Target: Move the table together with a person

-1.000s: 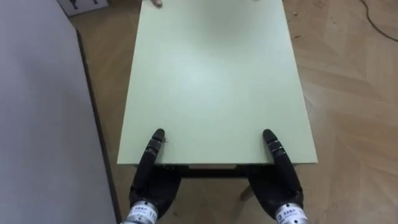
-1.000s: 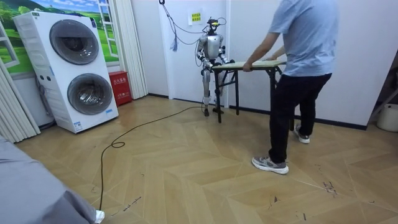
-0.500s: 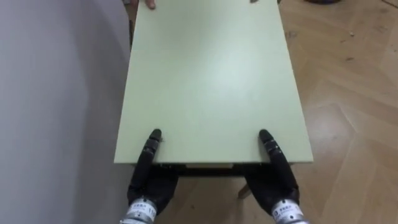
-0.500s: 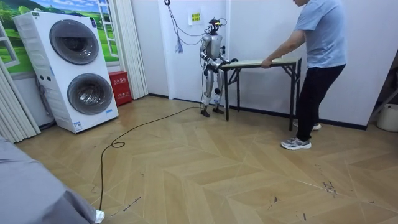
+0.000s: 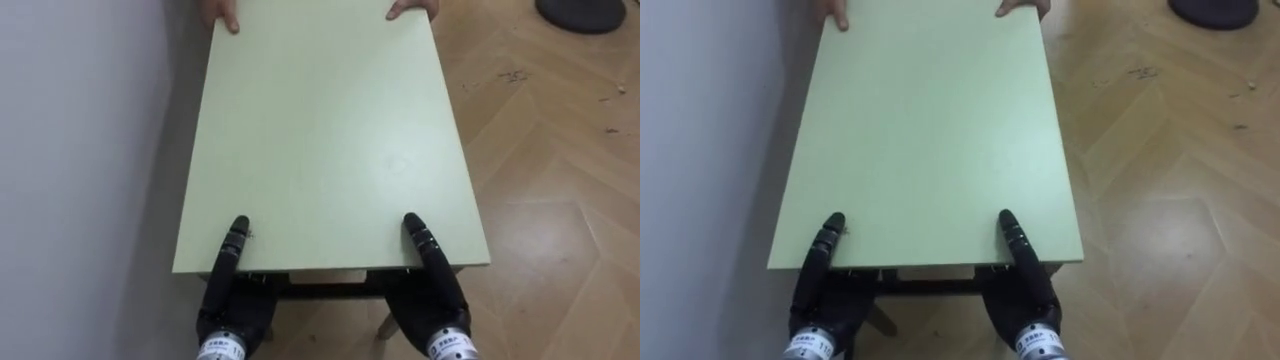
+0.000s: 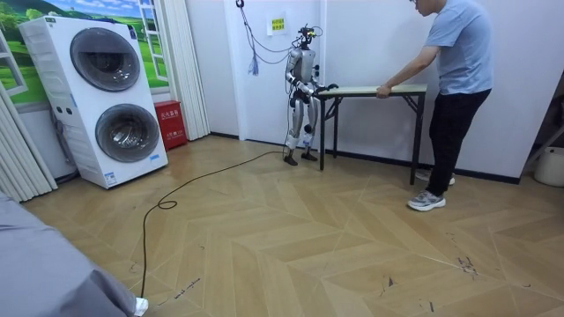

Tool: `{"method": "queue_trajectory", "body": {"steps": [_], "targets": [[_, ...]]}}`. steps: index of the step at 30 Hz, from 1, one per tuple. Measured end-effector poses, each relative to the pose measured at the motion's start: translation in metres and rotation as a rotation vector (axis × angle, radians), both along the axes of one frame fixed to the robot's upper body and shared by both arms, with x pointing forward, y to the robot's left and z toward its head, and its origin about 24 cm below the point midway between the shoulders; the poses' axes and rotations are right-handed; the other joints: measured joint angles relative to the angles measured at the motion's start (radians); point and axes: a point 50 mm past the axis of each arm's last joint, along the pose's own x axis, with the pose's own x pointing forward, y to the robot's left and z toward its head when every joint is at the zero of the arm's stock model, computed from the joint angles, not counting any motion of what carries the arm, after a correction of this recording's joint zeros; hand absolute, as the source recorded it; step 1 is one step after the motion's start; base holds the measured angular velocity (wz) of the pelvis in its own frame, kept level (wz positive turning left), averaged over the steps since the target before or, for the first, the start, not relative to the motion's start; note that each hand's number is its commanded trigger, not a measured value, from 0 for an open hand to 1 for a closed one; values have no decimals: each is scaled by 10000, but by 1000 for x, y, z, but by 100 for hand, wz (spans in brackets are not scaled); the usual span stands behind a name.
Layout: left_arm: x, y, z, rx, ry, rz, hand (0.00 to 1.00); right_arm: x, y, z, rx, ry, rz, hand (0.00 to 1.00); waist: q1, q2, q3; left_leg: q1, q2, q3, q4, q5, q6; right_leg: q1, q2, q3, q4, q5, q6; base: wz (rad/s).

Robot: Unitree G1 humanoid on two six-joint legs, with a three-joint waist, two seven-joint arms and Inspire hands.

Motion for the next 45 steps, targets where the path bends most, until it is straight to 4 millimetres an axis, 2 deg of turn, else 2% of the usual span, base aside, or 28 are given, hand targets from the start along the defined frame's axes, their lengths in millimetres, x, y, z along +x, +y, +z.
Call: {"method": "queue_trajectory", "body": {"steps": [2,6,9,13,26,29,30,31,33,34,37,38,39,40,41,42,43,44,45], "targets": [[1,0,0,9,67,-19,100,0,0,0,-12,64,-23,100,-40,6,4,3,-16,-97,-1,0,0,0,0,40,33,2,4,11],[0,-1,-1,60,205,-120,100,-1,-3,-2,-121,132,-52,100,-81,36,21,10,-37,-129,-29,-3,-1,-95,24,545,106,-11,25,3],[1,-1,0,101,197,-153,100,-1,-3,-2,-110,132,-70,100,-86,87,53,-21,-129,-104,-40,-20,17,13,12,545,-30,-10,25,0],[2,0,-2,128,263,-190,100,-1,-2,-3,-94,196,-91,100,-120,148,89,-19,-129,-106,-42,-47,60,11,-35,557,-18,-10,25,0],[-2,3,-13,216,584,-401,100,-6,-1,-11,-300,410,-33,100,-182,167,85,195,-240,-131,-56,-122,183,199,-128,545,-36,6,68,2],[-5,4,-18,304,695,-456,100,-9,1,-17,-335,455,-86,100,-184,166,51,376,-230,-196,-73,-130,208,316,-129,571,13,32,110,0],[-6,4,-21,316,778,-477,100,-10,0,-19,-352,531,-74,100,-183,179,-19,439,-228,-212,-82,-136,216,357,-129,603,14,34,119,0],[-6,4,-22,322,817,-488,100,-10,0,-20,-360,569,-65,100,-183,186,-32,476,-225,-216,-86,-136,217,371,-128,637,3,26,131,-5],[-7,4,-26,380,960,-542,100,-10,0,-23,-403,690,17,100,-156,219,-126,572,-213,-222,-117,-137,218,412,-105,965,-41,-4,176,-11],[-7,5,-28,412,978,-552,100,-9,1,-24,-403,705,65,100,-123,221,-126,597,-211,-207,-127,-133,214,433,-95,1140,-65,-19,203,-10],[-5,6,-30,585,1024,-628,100,-8,2,-26,-413,742,116,100,-43,202,-127,642,-277,-102,-144,-125,194,584,-98,1127,-218,-14,206,-7],[-4,7,-32,573,1047,-631,95,-7,2,-26,-411,757,130,100,7,203,-126,665,-289,-99,-153,-118,180,594,-93,1065,-195,-14,206,-3],[-4,7,-33,623,1074,-678,84,-8,2,-27,-388,803,118,100,31,192,-125,686,-286,-118,-148,-115,176,625,-85,1067,-187,-14,206,0],[-3,7,-33,657,1019,-730,79,-8,2,-28,-368,829,104,100,44,175,-134,695,-280,-119,-138,-115,175,627,-82,1069,-166,-14,206,3],[-3,7,-33,661,1007,-743,55,-8,2,-28,-360,833,95,100,47,169,-134,695,-280,-119,-134,-116,176,627,-83,1068,-163,-14,206,0],[-2,7,-34,674,990,-796,20,-8,2,-29,-355,830,94,79,55,161,-129,694,-283,-121,-127,-116,177,627,-85,1069,-157,-13,206,0],[-3,7,-34,790,996,-894,13,-7,2,-29,-345,831,86,65,56,147,-127,694,-284,-129,-112,-116,178,627,-86,1071,-141,-13,206,0],[-3,7,-34,819,977,-935,0,-6,2,-29,-337,830,64,44,54,138,-124,694,-284,-128,-107,-117,179,627,-88,1073,-135,-13,206,0],[-1,7,-34,983,873,-1080,0,-6,2,-30,-316,826,88,16,54,116,-118,694,-284,-126,-102,-118,181,626,-89,1075,-133,-13,206,0]]}}
